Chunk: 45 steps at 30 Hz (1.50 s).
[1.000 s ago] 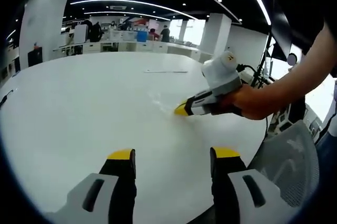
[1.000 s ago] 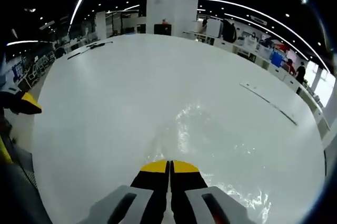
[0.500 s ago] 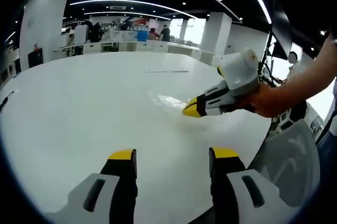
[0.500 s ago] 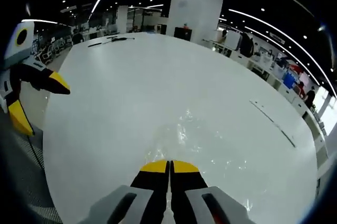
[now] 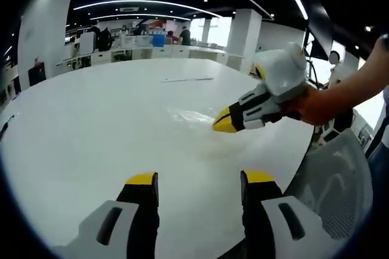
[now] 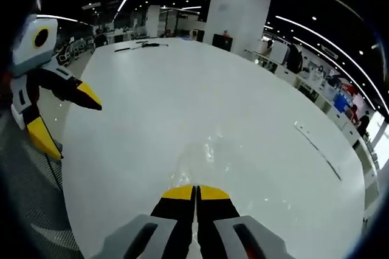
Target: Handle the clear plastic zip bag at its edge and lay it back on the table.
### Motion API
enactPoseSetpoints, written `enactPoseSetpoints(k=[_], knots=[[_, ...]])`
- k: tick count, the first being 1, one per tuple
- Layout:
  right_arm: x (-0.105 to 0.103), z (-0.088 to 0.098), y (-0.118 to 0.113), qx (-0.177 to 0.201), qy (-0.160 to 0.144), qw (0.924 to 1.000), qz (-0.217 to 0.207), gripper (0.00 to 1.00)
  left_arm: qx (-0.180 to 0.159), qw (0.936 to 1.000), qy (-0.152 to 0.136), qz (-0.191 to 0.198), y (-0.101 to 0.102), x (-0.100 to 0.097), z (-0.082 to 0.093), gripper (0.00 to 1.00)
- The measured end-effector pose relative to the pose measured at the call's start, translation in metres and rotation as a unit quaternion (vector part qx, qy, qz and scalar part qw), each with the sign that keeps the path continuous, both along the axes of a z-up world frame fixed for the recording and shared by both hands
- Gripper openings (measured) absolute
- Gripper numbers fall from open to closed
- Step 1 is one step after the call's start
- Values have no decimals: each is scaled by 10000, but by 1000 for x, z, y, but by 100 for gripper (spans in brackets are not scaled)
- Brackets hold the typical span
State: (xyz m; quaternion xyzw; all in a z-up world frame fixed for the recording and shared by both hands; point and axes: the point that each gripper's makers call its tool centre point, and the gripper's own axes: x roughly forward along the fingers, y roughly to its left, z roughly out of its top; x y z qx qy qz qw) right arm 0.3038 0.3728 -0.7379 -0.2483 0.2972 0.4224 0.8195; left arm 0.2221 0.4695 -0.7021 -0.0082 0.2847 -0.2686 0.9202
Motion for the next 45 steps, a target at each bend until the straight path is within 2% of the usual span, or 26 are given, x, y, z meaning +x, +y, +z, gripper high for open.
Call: enactPoseSetpoints(k=[3,5,10,14,18,28,29,35,39,43,45], knots=[[-3,1,1,-28,3,9999,144,0,111,9999,4,-45,0,1,-3,52],[-13,4,2,-155,-50,9992,372,0,200,9998,13,-64,0,1,-5,50],[-28,6,4,-239,-63,9979,592,0,301,9994,-5,-156,1,5,-6,51],[-36,8,6,-326,-102,9962,796,0,448,9988,-32,-196,11,12,-10,51],[-39,10,7,-309,-110,9957,861,0,633,9976,-50,-289,15,14,-13,51],[-46,16,9,-338,-156,9935,1077,0,955,9938,-216,-531,14,25,-5,48],[-48,16,9,-355,-166,9930,1110,0,1096,9917,-263,-611,16,28,-5,48],[-57,17,9,-412,-181,9907,1281,0,1334,9868,-399,-824,17,41,-3,47],[-62,17,8,-439,-184,9897,1350,0,1634,9783,-564,-1140,16,52,-5,46],[-66,18,8,-450,-189,9886,1425,0,1736,9743,-619,-1294,14,57,-7,46],[-68,20,9,-440,-203,9880,1468,0,1848,9699,-693,-1425,12,61,-8,45]])
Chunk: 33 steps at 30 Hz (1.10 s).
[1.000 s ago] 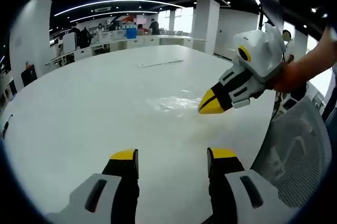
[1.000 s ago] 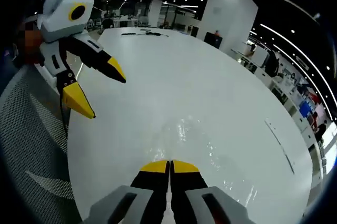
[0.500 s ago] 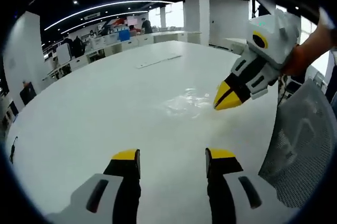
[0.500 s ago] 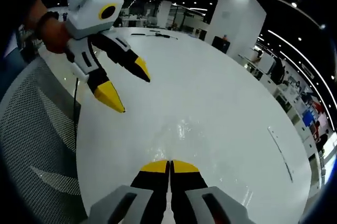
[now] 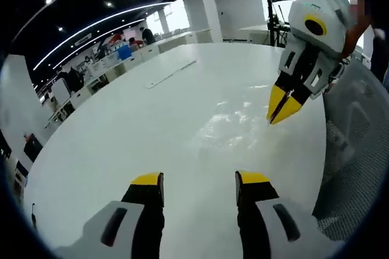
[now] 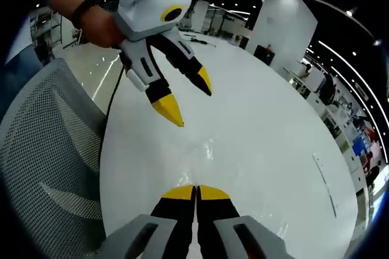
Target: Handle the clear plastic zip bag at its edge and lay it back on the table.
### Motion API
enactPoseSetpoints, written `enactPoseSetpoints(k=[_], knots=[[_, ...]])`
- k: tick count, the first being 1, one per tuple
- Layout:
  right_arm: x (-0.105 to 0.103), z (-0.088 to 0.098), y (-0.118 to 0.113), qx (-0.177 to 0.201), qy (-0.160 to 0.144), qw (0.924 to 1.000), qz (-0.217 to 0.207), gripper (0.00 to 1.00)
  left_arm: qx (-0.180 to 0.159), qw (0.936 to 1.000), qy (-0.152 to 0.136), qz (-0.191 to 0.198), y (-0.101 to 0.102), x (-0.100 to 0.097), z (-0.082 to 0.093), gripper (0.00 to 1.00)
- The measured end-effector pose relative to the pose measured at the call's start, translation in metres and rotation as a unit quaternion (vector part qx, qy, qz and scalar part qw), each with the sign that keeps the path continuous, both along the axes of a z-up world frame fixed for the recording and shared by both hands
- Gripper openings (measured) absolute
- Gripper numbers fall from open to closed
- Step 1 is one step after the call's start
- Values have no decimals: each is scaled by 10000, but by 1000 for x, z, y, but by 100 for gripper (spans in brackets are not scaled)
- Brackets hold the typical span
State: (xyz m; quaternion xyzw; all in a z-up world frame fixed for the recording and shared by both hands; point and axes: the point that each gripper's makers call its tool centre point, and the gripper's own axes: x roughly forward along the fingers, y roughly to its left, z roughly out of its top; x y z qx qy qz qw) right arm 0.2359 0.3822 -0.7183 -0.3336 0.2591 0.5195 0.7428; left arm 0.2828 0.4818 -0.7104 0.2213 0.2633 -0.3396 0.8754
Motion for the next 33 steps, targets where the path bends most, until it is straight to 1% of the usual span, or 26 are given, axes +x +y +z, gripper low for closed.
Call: enactPoseSetpoints(k=[3,9,13,16,22,24,26,29,30,31,33], knots=[[-3,2,1,-11,-16,10000,77,0,120,9998,-37,-160,-4,1,0,44],[-10,4,1,-27,-21,9997,236,0,375,9982,-112,-459,-6,7,-6,44],[-15,6,1,-33,-23,9992,393,0,619,9948,-245,-765,-10,6,-8,42],[-18,7,-1,-44,-9,9988,487,0,721,9932,-243,-880,-13,4,-11,41],[-24,9,-3,-77,21,9979,640,0,978,9873,-353,-1199,-19,-1,-14,39],[-25,10,-3,-84,23,9975,701,0,1038,9856,-422,-1267,-21,-2,-13,36],[-27,11,-4,-72,39,9973,726,0,1065,9846,-431,-1316,-21,-2,-13,34],[-27,12,-5,-91,23,9970,765,0,1098,9814,-534,-1483,-25,-3,-13,25],[-27,12,-5,-86,25,9971,760,0,1154,9790,-593,-1571,-27,-4,-13,22],[-26,12,-6,-82,14,9972,744,0,1188,9773,-632,-1635,-28,-5,-13,22],[-25,14,-6,-47,34,9974,719,0,1190,9760,-619,-1714,-32,-8,-13,22]])
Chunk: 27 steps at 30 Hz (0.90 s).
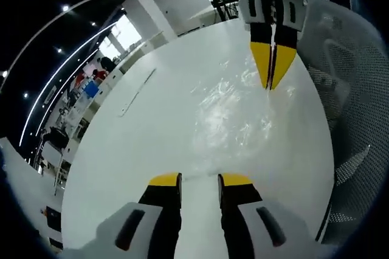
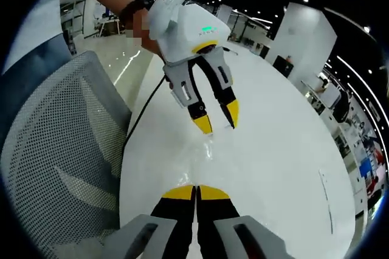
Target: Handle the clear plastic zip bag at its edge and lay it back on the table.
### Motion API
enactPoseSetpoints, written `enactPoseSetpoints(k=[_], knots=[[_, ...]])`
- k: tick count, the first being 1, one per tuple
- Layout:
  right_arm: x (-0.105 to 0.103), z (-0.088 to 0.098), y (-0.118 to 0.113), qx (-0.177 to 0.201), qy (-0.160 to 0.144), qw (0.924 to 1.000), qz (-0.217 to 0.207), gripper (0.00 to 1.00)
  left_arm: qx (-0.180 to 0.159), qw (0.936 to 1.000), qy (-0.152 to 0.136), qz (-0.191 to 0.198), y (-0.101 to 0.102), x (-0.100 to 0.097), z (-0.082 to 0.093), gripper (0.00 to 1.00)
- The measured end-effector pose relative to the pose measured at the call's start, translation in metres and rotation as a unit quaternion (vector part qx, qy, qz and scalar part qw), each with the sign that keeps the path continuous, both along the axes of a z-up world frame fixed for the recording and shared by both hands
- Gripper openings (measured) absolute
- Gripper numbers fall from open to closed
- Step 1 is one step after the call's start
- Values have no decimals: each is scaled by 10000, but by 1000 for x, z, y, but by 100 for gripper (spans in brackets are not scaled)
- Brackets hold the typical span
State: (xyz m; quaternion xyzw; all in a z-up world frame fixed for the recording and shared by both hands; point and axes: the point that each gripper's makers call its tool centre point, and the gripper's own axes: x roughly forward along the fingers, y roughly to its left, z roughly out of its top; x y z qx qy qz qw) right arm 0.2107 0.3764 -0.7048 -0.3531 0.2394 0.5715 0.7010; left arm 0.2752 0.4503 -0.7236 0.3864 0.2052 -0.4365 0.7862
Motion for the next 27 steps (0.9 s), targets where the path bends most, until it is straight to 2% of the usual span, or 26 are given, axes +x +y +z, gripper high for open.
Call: enactPoseSetpoints(k=[9,15,21,27], knots=[[2,3,1,-15,-70,9999,107,0,242,9996,-48,-116,4,0,-7,8],[2,5,0,-1,-68,9999,119,0,483,9986,-80,-207,7,-2,-12,2],[9,5,-3,-9,-124,9999,57,0,487,9987,-32,-165,10,-4,-13,0],[21,0,-7,-121,-240,9996,-110,0,335,9994,38,49,14,-4,-10,0]])
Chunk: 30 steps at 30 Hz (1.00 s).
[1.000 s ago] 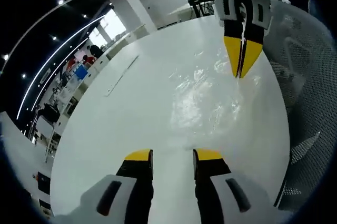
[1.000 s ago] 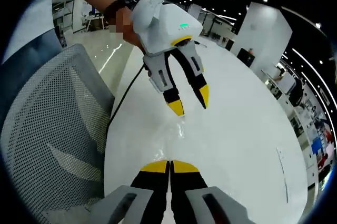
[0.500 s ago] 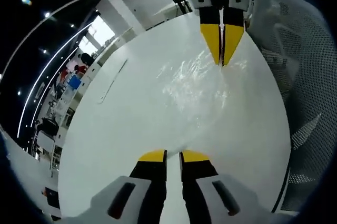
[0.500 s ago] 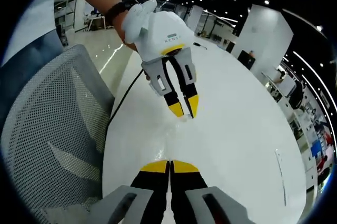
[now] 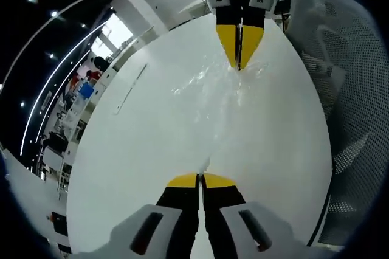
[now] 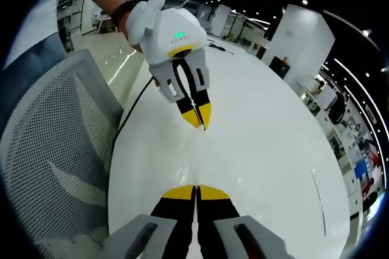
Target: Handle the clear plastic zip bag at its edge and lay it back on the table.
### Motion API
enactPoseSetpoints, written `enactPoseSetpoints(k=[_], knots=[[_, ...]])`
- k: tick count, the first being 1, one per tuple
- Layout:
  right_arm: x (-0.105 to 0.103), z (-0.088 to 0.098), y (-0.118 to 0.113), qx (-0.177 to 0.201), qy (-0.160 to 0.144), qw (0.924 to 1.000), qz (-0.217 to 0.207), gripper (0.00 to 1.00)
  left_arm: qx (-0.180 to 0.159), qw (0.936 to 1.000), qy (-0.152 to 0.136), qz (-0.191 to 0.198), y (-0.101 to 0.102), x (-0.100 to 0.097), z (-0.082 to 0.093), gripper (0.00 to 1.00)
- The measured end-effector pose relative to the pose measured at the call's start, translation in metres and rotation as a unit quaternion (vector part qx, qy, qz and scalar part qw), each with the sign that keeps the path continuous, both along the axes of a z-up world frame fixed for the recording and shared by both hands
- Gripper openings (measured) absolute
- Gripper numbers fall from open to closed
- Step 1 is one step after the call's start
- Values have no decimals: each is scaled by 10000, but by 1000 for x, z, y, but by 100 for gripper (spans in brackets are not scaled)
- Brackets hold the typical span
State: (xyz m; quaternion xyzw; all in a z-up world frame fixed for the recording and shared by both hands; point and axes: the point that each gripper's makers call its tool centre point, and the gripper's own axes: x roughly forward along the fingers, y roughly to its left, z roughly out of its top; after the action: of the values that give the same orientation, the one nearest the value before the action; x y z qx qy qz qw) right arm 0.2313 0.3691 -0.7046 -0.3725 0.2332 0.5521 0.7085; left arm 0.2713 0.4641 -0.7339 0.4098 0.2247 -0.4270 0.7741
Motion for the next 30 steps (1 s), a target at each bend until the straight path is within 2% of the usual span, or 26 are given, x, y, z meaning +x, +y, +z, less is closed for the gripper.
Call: enactPoseSetpoints(k=[5,20,30], knots=[[5,-1,-1,17,28,9999,-130,0,-110,9999,42,118,3,-1,3,0],[21,-18,-9,-261,-4,9987,-435,0,-228,9995,55,212,0,-9,10,0],[37,-24,-17,-203,63,9970,-740,0,-335,9991,31,260,-7,-10,19,0]])
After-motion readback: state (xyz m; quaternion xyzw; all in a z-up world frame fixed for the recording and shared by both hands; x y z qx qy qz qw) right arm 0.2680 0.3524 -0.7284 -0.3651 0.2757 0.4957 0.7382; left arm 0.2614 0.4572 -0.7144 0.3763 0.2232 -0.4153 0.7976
